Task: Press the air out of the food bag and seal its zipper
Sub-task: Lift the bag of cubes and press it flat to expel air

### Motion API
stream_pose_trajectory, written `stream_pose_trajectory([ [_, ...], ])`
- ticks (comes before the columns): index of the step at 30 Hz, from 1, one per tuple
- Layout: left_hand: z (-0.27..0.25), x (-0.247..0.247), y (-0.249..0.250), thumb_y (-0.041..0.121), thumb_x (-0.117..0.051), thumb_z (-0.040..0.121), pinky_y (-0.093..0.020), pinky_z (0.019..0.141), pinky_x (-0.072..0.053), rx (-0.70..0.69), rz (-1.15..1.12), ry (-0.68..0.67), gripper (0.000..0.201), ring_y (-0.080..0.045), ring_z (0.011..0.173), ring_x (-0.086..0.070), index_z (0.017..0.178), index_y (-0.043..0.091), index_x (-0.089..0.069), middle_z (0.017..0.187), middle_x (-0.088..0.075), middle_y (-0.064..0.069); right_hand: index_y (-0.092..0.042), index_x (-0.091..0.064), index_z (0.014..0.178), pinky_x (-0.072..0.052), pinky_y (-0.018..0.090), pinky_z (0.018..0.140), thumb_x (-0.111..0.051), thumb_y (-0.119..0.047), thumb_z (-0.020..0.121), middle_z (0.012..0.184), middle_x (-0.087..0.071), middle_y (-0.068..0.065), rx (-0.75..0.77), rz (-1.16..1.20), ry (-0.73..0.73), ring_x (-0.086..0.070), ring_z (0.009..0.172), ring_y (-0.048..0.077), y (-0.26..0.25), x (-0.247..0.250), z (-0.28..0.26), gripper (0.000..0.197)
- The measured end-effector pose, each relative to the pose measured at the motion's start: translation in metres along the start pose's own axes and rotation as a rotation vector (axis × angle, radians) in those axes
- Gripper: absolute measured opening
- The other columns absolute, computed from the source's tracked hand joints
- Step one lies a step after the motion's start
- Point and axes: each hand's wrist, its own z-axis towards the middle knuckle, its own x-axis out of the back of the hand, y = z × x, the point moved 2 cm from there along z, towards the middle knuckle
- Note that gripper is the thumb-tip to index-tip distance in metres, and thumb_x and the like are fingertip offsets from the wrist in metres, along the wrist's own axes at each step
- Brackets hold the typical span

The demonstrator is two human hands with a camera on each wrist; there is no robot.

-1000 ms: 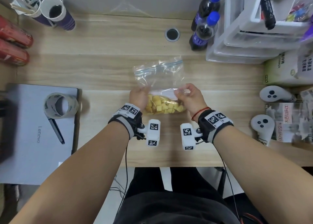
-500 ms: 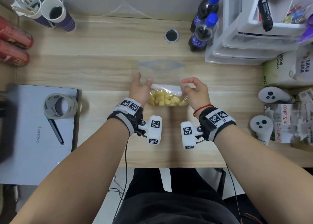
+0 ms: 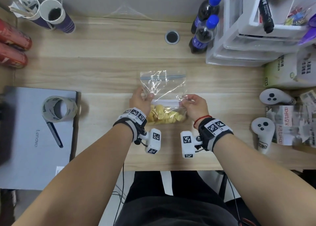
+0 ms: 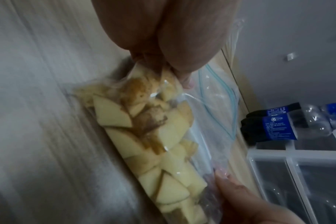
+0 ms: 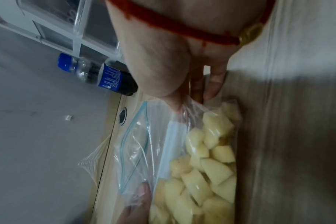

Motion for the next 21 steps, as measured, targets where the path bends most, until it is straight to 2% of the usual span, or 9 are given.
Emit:
stream_pose_trajectory([
  [4, 0.001, -0.002, 0.000, 0.024, -0.065, 0.092, -0.019, 0.065, -0.048, -0.010, -0.014, 0.071, 0.040, -0.013, 0.086, -0.066, 0.130, 0.020, -0.050, 0.110, -0.066, -0.003, -0.027, -0.065, 0.095, -0.060, 0.046, 0.080, -0.062, -0.015, 0.086, 0.091, -0.076, 0.008, -0.009, -0.006, 0.029, -0.075, 0.084, 0.021, 0.004, -0.001, 0.003, 0.016],
  [6, 0.001, 0.000, 0.007, 0.023, -0.065, 0.092, -0.021, 0.065, -0.046, -0.029, 0.007, 0.111, 0.046, -0.011, 0.076, -0.062, 0.134, 0.019, -0.047, 0.088, -0.062, 0.004, -0.033, -0.061, 0.094, -0.060, 0.047, 0.080, -0.063, -0.024, 0.079, 0.088, -0.076, 0.006, 0.020, -0.059, 0.036, -0.075, 0.081, 0.021, 0.004, 0.000, 0.005, 0.017],
  [8, 0.002, 0.002, 0.009, 0.023, -0.068, 0.090, -0.028, 0.076, -0.049, -0.042, 0.046, 0.129, 0.059, -0.012, 0.076, -0.058, 0.142, 0.020, -0.039, 0.080, -0.057, 0.008, -0.033, -0.058, 0.094, -0.059, 0.045, 0.079, -0.062, -0.026, 0.080, 0.082, -0.076, 0.003, 0.050, -0.126, 0.044, -0.074, 0.078, 0.023, 0.003, 0.001, 0.006, 0.017],
  [11, 0.001, 0.011, 0.011, 0.032, -0.078, 0.080, -0.035, 0.098, -0.047, -0.145, 0.122, 0.206, 0.079, -0.018, 0.108, -0.056, 0.144, 0.020, -0.033, 0.115, -0.055, -0.001, -0.023, -0.059, 0.105, -0.056, 0.032, 0.073, -0.062, -0.017, 0.087, 0.074, -0.069, -0.006, 0.082, -0.206, 0.079, -0.070, 0.076, 0.023, -0.004, 0.004, 0.005, 0.018],
  [13, -0.009, 0.010, 0.021, 0.038, -0.076, 0.080, -0.036, 0.103, -0.041, -0.403, 0.301, 0.201, 0.068, -0.020, 0.117, -0.049, 0.136, 0.018, -0.044, 0.128, -0.052, -0.004, -0.021, -0.058, 0.105, -0.051, 0.025, 0.068, -0.062, -0.017, 0.089, 0.069, -0.065, -0.010, 0.110, -0.211, 0.082, -0.067, 0.072, 0.019, -0.007, 0.005, 0.006, 0.017],
  [15, -0.026, -0.007, 0.031, 0.047, -0.069, 0.083, -0.043, 0.107, -0.036, -0.706, 0.551, -0.033, 0.058, -0.024, 0.125, -0.046, 0.132, 0.020, -0.052, 0.134, -0.052, -0.005, -0.023, -0.057, 0.102, -0.054, 0.029, 0.074, -0.062, -0.018, 0.089, 0.070, -0.066, -0.009, 0.124, -0.193, 0.082, -0.066, 0.070, 0.017, -0.006, 0.005, 0.007, 0.014],
  [16, -0.034, -0.017, 0.030, 0.053, -0.063, 0.084, -0.047, 0.111, -0.031, -0.777, 0.683, -0.179, 0.061, -0.025, 0.133, -0.040, 0.136, 0.023, -0.049, 0.143, -0.048, -0.003, -0.024, -0.056, 0.100, -0.056, 0.034, 0.079, -0.063, -0.019, 0.088, 0.073, -0.068, -0.006, 0.126, -0.177, 0.084, -0.067, 0.071, 0.018, -0.006, 0.003, 0.008, 0.015],
  [18, -0.038, -0.036, 0.016, 0.062, -0.047, 0.089, -0.049, 0.120, -0.014, -0.781, 0.904, -0.357, 0.071, -0.023, 0.148, -0.018, 0.150, 0.030, -0.028, 0.160, -0.024, 0.000, -0.027, -0.057, 0.100, -0.058, 0.041, 0.083, -0.065, -0.021, 0.087, 0.083, -0.072, 0.002, 0.128, -0.155, 0.085, -0.071, 0.076, 0.022, -0.007, 0.002, 0.010, 0.016],
  [21, -0.034, -0.044, -0.001, 0.061, -0.025, 0.097, -0.056, 0.120, 0.001, -0.726, 1.089, -0.401, 0.067, -0.022, 0.152, 0.007, 0.154, 0.036, -0.001, 0.165, 0.003, 0.004, -0.027, -0.059, 0.098, -0.058, 0.044, 0.081, -0.066, -0.019, 0.086, 0.088, -0.074, 0.008, 0.145, -0.153, 0.073, -0.072, 0.077, 0.028, -0.010, 0.003, 0.012, 0.016],
])
